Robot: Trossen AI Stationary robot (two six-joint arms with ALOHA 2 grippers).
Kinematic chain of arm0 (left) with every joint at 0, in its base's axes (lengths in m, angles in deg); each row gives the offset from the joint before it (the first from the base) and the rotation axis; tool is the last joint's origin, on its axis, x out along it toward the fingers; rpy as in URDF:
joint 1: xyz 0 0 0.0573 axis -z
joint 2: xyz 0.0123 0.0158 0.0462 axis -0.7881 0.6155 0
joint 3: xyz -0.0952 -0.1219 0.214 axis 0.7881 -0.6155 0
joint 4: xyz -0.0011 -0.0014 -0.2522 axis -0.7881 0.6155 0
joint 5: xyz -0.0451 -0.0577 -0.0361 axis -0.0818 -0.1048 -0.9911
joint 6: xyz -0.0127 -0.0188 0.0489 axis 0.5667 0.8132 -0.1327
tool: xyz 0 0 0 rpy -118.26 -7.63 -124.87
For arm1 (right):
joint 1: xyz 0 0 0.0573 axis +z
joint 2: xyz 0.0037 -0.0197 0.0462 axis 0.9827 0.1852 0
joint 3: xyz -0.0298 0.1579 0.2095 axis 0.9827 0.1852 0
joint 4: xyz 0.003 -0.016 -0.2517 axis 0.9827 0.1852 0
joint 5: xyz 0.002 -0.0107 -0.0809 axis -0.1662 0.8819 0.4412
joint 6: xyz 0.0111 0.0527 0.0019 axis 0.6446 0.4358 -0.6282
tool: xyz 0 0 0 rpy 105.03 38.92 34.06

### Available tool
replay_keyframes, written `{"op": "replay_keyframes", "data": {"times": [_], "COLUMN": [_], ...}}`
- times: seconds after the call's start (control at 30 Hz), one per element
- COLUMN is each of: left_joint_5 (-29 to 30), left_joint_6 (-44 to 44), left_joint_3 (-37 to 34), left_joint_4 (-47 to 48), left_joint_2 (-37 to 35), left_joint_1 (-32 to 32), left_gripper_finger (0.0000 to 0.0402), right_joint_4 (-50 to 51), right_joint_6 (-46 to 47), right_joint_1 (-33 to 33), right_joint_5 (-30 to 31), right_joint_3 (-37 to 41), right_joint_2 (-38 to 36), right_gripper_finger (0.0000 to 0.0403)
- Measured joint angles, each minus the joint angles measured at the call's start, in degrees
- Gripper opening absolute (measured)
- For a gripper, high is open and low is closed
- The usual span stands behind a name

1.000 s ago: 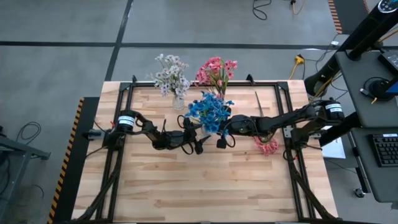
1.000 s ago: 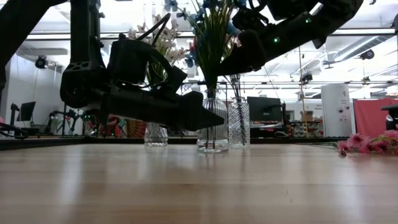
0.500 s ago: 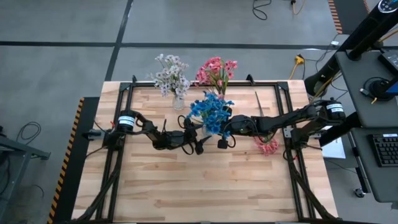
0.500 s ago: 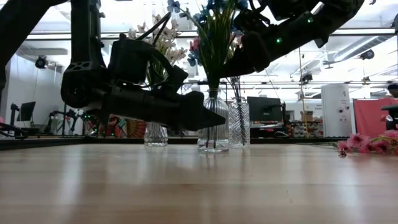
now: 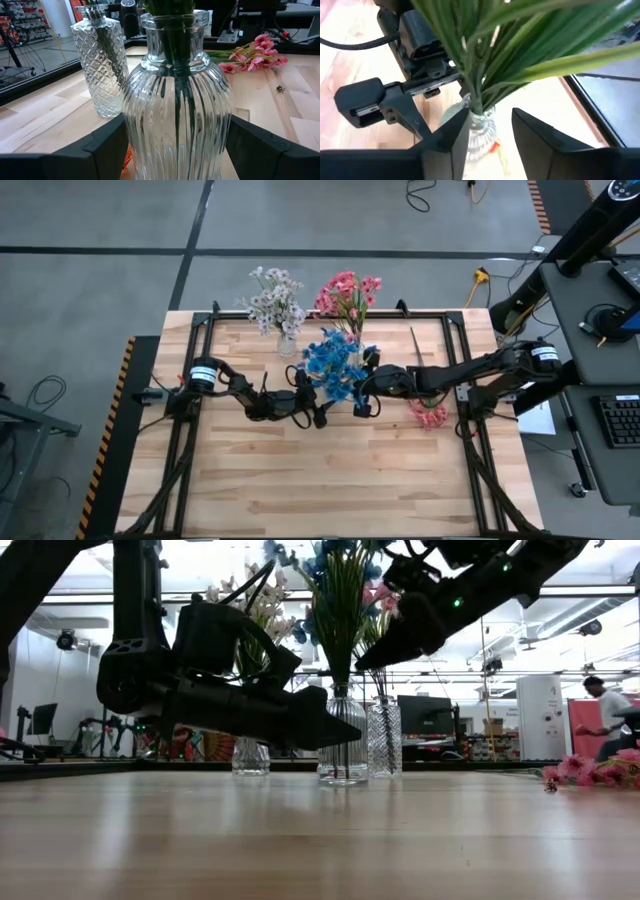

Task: Sort flowers into vase by color
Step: Put the blue flowers into the middle transparent vase

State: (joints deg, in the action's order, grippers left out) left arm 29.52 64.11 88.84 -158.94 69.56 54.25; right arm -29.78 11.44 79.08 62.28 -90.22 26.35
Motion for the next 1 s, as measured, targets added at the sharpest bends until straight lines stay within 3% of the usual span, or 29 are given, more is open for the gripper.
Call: {"op": "replay_keyframes", "data": {"times": [0.4, 0.67, 1.0], "left_joint_5": [0.0, 0.0, 0.0], "left_joint_6": [-0.1, -0.1, 0.0], "left_joint_3": [0.0, 0.0, 0.0], "left_joint_4": [0.0, 0.1, 0.1], "left_joint_2": [0.0, 0.0, 0.0], "left_joint_1": [-0.2, -0.2, -0.2], "left_gripper_finger": [0.0272, 0.0272, 0.0272], "right_joint_4": [0.6, 1.1, -5.7], "right_joint_6": [1.3, 3.0, 0.8], "right_joint_1": [2.3, 3.7, 3.8], "right_joint_5": [-0.6, -0.6, -1.2], "right_joint_3": [-0.1, -0.1, -0.2], "right_joint_2": [-7.3, -6.3, -6.1], "right_gripper_finger": [0.0191, 0.0196, 0.0193]}}
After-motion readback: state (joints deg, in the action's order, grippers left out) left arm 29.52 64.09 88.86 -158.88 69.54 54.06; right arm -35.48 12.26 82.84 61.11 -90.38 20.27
